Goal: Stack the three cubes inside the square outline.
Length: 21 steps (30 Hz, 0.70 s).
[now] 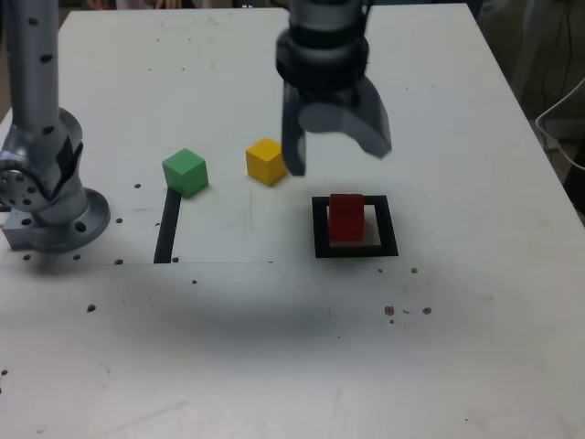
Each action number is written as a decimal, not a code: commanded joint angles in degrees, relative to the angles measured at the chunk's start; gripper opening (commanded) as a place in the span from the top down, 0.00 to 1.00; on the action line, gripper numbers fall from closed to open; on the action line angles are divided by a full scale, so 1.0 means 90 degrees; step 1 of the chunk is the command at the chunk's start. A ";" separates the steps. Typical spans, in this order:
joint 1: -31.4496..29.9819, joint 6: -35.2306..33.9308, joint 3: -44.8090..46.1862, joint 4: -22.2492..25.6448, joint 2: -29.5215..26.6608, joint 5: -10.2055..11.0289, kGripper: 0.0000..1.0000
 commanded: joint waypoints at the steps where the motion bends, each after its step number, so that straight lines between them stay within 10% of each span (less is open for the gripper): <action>1: 0.0154 0.0048 0.0107 0.0052 -0.0191 0.0041 0.00; 15: 0.1494 0.2288 0.0673 0.0111 -0.0467 0.0112 0.00; 21: 0.1820 0.3530 0.1069 0.0117 -0.0406 0.0627 0.00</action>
